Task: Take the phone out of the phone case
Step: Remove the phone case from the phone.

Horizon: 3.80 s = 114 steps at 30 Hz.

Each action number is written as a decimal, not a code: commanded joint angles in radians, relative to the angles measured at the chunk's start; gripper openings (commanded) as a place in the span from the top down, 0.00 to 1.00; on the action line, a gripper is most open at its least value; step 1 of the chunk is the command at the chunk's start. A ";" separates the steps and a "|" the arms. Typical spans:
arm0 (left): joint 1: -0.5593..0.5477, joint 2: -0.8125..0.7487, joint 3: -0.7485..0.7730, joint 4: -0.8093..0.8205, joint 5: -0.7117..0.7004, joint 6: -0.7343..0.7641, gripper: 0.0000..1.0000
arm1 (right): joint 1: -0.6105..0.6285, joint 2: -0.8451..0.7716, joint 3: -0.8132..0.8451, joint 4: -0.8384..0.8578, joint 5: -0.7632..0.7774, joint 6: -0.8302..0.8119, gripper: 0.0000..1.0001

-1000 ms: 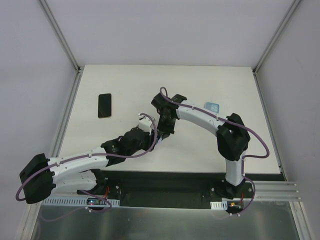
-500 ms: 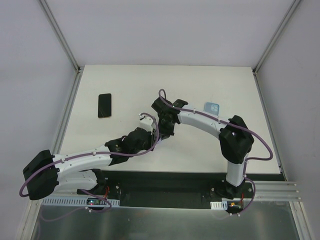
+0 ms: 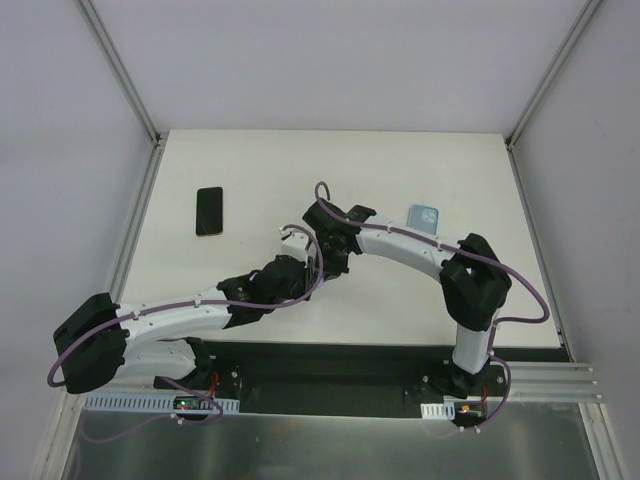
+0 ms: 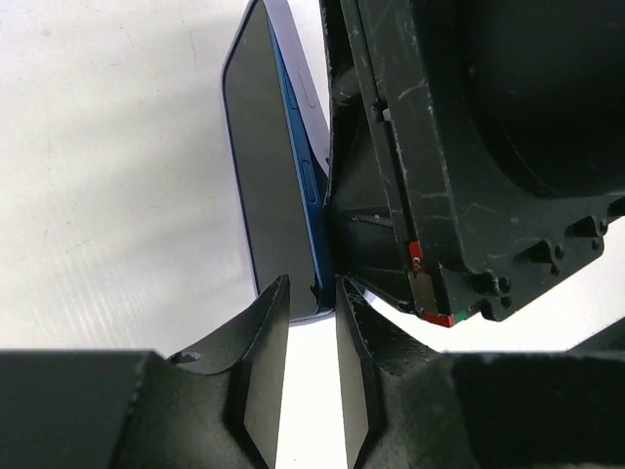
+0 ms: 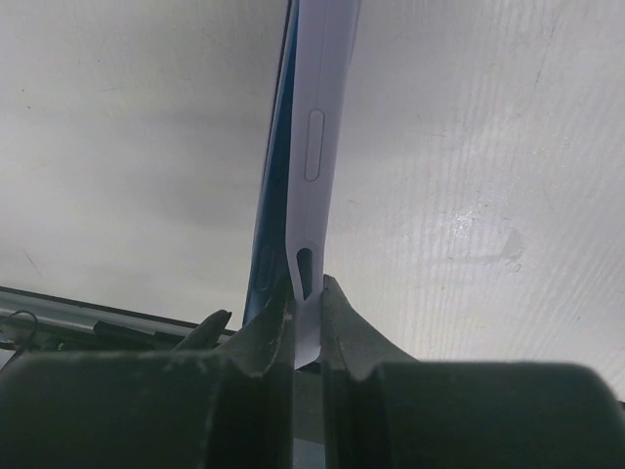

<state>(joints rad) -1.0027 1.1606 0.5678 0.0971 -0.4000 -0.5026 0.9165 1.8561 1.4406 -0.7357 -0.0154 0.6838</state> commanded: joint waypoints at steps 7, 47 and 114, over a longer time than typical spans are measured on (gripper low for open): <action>0.015 0.079 0.029 0.012 -0.371 0.157 0.84 | 0.039 -0.106 -0.036 -0.231 -0.127 -0.055 0.99; 0.125 0.209 -0.045 0.090 -0.206 0.108 1.00 | -0.013 -0.268 -0.359 -0.064 -0.014 -0.161 0.98; 0.138 0.535 0.227 -0.011 0.107 -0.011 1.00 | 0.013 -0.523 -0.577 0.256 0.008 -0.339 0.99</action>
<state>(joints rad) -0.9302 1.6650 0.8471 0.2256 -0.0746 -0.5182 0.8722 1.4231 0.8730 -0.3180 0.1131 0.3840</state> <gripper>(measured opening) 0.058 0.108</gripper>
